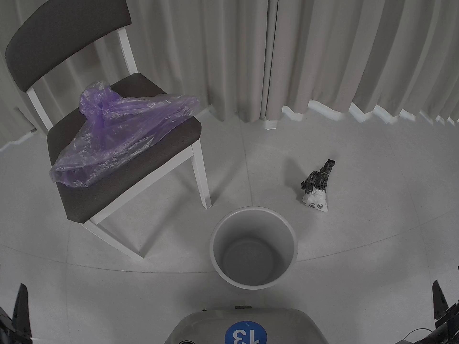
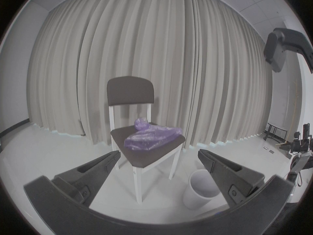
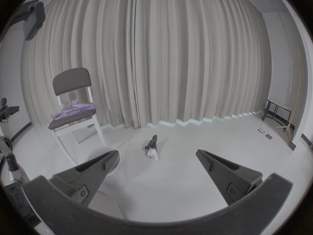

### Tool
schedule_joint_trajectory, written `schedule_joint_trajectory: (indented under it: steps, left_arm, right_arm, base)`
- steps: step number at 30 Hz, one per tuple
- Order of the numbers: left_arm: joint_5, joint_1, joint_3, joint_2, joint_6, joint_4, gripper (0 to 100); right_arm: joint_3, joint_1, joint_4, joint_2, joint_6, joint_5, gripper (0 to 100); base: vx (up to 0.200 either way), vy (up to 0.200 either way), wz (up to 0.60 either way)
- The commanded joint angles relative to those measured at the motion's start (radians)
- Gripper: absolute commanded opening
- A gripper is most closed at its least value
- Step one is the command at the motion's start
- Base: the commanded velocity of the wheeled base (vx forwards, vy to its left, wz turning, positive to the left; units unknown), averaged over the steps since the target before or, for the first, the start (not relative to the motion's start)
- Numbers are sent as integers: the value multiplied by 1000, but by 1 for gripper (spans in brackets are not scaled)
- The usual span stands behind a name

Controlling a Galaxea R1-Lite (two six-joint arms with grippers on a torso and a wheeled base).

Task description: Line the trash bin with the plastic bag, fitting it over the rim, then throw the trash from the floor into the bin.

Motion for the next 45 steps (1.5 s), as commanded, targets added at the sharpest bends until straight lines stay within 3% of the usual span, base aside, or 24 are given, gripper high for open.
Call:
schedule_joint_trajectory:
  steps: [1, 5, 6, 8, 16, 32, 45]
  left_arm:
    - [0, -46, -126, 82, 25, 37, 100]
    - [11, -76, -181, 150, 58, 39, 100]
    - [16, -77, -224, 216, 91, 37, 100]
    - [23, -74, -256, 263, 122, 37, 100]
    - [80, -72, -384, 449, 306, 37, 100]
    - [112, -69, -471, 576, 357, 37, 100]
    - [120, -54, -505, 596, 430, 42, 100]
  right_arm:
    - [-150, 12, -95, 46, 6, 46, 100]
    - [-211, 12, -86, 129, -23, 80, 100]
    - [-296, 12, -83, 229, -45, 127, 100]
    - [-377, 12, -91, 322, -46, 146, 100]
    - [-658, 14, -105, 672, -45, 156, 100]
    - [-690, 146, -172, 789, -50, 156, 100]
    - [-691, 152, -183, 824, -39, 158, 100]
  base:
    - [0, 0, 0]
    - [0, 0, 0]
    - [0, 0, 0]
    - [0, 0, 0]
    - [0, 0, 0]
    - [0, 0, 0]
    - [0, 0, 0]
